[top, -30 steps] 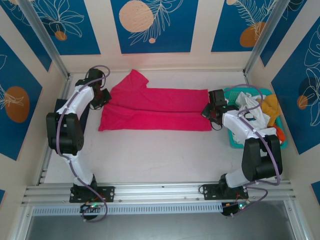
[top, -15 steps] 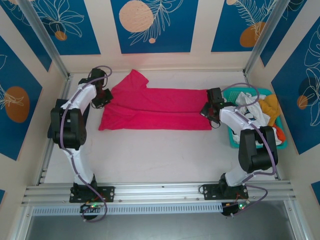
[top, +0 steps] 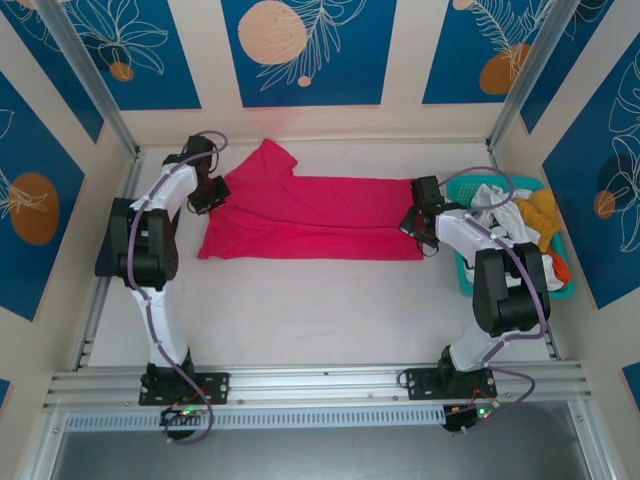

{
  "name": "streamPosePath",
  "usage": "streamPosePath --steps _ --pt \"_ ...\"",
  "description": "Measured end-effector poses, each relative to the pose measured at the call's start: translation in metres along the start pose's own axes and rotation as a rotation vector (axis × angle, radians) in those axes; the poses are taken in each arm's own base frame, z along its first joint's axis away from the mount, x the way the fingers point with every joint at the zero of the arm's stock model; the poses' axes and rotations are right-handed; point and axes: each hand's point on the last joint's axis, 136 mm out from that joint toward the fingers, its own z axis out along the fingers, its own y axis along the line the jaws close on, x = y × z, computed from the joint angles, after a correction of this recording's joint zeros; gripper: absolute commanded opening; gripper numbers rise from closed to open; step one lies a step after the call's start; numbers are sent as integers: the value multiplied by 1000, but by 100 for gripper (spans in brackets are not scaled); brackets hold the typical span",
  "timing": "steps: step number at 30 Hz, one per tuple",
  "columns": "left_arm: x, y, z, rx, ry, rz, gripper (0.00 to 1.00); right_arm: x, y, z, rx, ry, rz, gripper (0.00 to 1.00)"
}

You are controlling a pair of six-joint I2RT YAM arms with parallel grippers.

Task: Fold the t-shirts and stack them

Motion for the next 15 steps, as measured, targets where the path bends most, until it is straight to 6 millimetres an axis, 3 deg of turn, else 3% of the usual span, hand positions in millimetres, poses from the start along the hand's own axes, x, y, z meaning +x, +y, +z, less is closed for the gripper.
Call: streamPosePath --steps 9,10,12,15 --pt "-1 -1 -1 1 -2 0 0 -1 2 7 10 10 -2 4" --pt "-2 -1 -1 1 -2 0 0 -1 2 7 11 10 -2 12" --pt "-3 -2 0 3 -3 0 6 -3 3 7 10 6 -2 39" --pt "-5 -4 0 10 -7 -7 38 -6 5 5 3 -2 -4 60"
